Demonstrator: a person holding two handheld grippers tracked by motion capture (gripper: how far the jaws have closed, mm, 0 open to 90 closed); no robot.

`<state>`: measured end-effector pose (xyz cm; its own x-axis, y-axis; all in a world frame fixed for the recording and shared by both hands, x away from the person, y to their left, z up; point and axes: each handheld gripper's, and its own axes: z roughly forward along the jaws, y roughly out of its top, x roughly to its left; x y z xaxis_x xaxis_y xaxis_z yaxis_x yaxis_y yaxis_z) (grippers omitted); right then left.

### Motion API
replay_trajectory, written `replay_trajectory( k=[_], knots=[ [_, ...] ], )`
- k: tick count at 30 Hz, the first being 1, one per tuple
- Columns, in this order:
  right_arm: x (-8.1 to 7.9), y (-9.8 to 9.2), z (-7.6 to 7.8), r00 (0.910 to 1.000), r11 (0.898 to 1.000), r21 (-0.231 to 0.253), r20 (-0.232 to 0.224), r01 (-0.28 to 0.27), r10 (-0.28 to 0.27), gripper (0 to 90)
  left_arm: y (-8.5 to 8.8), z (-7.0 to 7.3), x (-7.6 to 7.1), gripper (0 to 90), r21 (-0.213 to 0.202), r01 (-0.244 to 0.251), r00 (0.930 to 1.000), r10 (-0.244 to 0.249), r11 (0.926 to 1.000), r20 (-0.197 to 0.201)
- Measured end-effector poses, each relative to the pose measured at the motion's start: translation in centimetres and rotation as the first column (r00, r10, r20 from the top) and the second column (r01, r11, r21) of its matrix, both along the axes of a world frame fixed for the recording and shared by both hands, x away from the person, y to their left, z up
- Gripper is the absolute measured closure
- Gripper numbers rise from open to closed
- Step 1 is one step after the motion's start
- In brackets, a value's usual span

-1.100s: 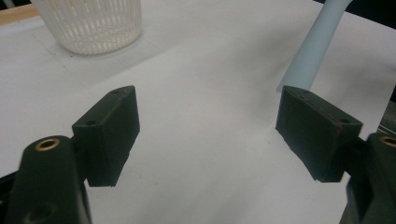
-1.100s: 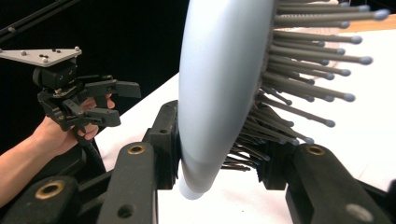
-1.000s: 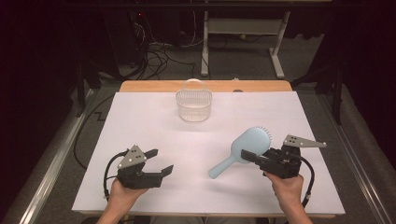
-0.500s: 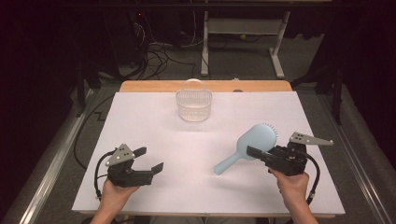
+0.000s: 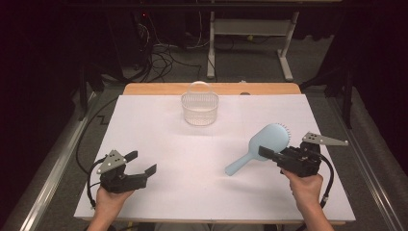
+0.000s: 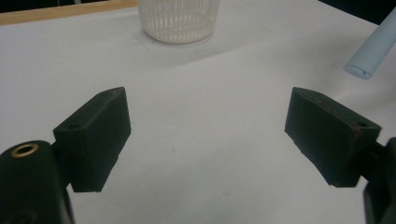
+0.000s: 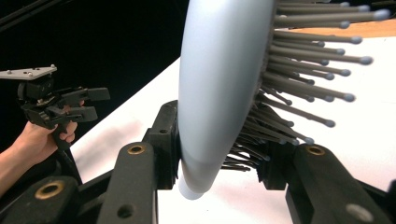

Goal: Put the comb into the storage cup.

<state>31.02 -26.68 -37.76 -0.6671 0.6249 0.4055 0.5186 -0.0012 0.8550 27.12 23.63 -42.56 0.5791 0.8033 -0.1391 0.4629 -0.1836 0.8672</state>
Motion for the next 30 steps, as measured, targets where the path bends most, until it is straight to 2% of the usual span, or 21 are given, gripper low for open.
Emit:
replay_trajectory(
  k=[10,16,22,25,30],
  knots=[
    [0.5,-0.3,0.3,0.9998,1.0,-0.011,-0.008,0.019,-0.019,58.6,1.3,-1.1,0.0,14.3,-0.035,-0.059,0.9977,0.06,0.9977,0.032],
    [0.9,-0.3,0.5,0.9996,0.999,-0.024,-0.013,0.026,-0.026,58.5,1.9,-1.6,0.0,14.3,-0.026,-0.086,0.9954,0.087,0.996,0.041],
    [1.4,-0.2,0.7,0.9992,0.999,-0.038,-0.019,0.034,-0.035,58.2,2.6,-2.4,0.1,14.4,-0.045,-0.118,0.9922,0.12,0.9919,0.033],
    [1.7,-0.1,0.8,0.9991,0.998,-0.045,-0.019,0.037,-0.038,58.1,2.8,-2.7,0.0,14.4,-0.057,-0.125,0.9915,0.127,0.9905,0.029],
    [2.2,0.1,1.1,0.9989,0.998,-0.056,-0.018,0.042,-0.043,58.0,2.7,-2.9,-0.1,14.4,-0.035,-0.117,0.9924,0.118,0.9925,0.036]
  ],
)
